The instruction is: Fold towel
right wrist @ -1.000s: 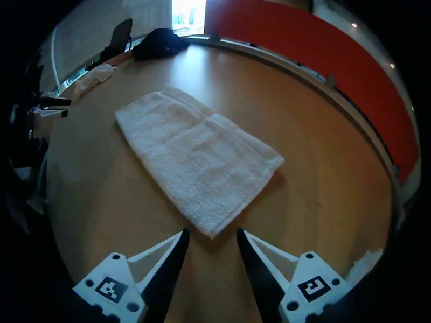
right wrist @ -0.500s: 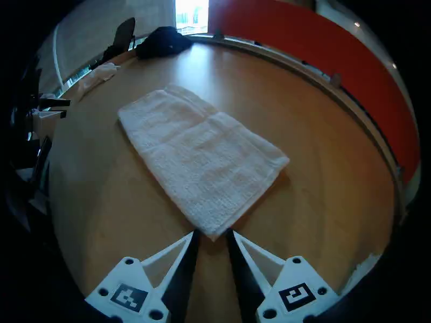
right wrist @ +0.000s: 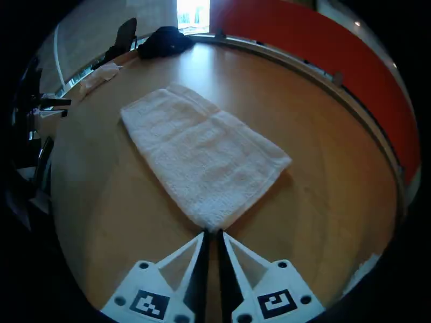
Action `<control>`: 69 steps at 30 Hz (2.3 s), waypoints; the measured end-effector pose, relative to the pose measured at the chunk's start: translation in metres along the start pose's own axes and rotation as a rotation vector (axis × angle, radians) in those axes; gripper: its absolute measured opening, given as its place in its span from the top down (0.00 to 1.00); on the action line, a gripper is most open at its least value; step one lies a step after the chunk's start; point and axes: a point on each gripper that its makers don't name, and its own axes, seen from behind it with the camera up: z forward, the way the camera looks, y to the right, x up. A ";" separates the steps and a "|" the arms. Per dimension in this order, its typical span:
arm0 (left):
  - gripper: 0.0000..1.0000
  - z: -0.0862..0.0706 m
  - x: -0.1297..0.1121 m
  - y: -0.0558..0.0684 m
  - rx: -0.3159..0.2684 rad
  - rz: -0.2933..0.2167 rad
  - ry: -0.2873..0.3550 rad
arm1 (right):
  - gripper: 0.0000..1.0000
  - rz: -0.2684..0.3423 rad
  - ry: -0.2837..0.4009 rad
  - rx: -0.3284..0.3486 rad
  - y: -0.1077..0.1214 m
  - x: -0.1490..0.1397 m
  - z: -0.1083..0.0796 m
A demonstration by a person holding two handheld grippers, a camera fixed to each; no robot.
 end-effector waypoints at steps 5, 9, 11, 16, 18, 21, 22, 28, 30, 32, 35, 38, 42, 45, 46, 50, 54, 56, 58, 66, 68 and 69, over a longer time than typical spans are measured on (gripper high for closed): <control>0.03 -0.001 0.001 0.000 -0.001 0.002 0.004 | 0.96 0.003 0.017 -0.011 0.001 0.005 -0.004; 0.03 -0.001 0.002 0.000 -0.001 0.004 0.008 | 0.96 0.010 0.043 -0.024 0.003 0.014 -0.011; 0.03 -0.001 0.003 0.000 0.000 0.005 0.011 | 0.96 0.013 0.059 -0.033 0.004 0.022 -0.016; 0.03 -0.002 0.005 0.000 0.003 0.007 0.021 | 0.96 0.010 0.100 -0.047 0.007 0.040 -0.029; 0.03 -0.003 0.006 0.000 0.003 0.008 0.024 | 0.96 0.002 0.115 -0.052 0.007 0.048 -0.034; 0.03 -0.004 0.007 0.000 0.004 0.010 0.029 | 0.96 -0.016 0.132 -0.060 0.009 0.058 -0.042; 0.03 -0.005 0.008 0.000 0.004 0.011 0.030 | 0.96 -0.022 0.137 -0.063 0.009 0.061 -0.044; 0.03 -0.008 0.008 0.000 0.004 0.011 0.036 | 0.96 -0.051 0.162 -0.076 0.013 0.076 -0.057; 0.03 -0.009 0.008 0.001 0.004 0.011 0.038 | 0.96 -0.057 0.169 -0.077 0.014 0.080 -0.060; 0.03 -0.010 0.008 0.001 0.005 0.012 0.039 | 0.96 -0.063 0.173 -0.077 0.015 0.084 -0.062; 0.03 -0.011 0.007 0.002 0.004 0.010 0.040 | 0.96 -0.078 0.178 -0.073 0.014 0.090 -0.063; 0.03 -0.013 0.007 0.003 0.003 0.003 0.043 | 0.96 -0.100 0.187 -0.064 0.011 0.101 -0.063; 0.03 -0.016 0.006 0.004 0.007 -0.003 0.048 | 0.96 -0.136 0.202 -0.047 0.004 0.120 -0.060; 0.03 -0.017 0.006 0.005 0.013 -0.005 0.050 | 0.96 -0.169 0.214 -0.028 -0.003 0.137 -0.056; 0.03 -0.018 0.005 0.005 0.014 -0.006 0.051 | 0.96 -0.180 0.217 -0.022 -0.006 0.142 -0.054; 0.03 -0.020 0.004 0.008 0.017 -0.011 0.053 | 0.96 -0.227 0.229 0.008 -0.019 0.164 -0.046; 0.03 -0.023 0.002 0.008 0.021 -0.019 0.053 | 0.96 -0.267 0.237 0.037 -0.033 0.180 -0.038; 0.03 -0.024 0.001 0.008 0.023 -0.023 0.053 | 0.96 -0.284 0.239 0.052 -0.040 0.187 -0.034; 0.03 -0.025 0.000 0.008 0.025 -0.026 0.053 | 0.96 -0.298 0.238 0.065 -0.046 0.191 -0.031; 0.03 -0.029 -0.005 0.005 0.037 -0.037 0.049 | 0.96 -0.346 0.227 0.123 -0.072 0.203 -0.012; 0.03 -0.031 -0.006 0.003 0.042 -0.038 0.050 | 0.96 -0.355 0.218 0.142 -0.081 0.205 -0.004; 0.03 -0.031 -0.006 0.002 0.045 -0.039 0.050 | 0.96 -0.359 0.214 0.150 -0.085 0.206 0.000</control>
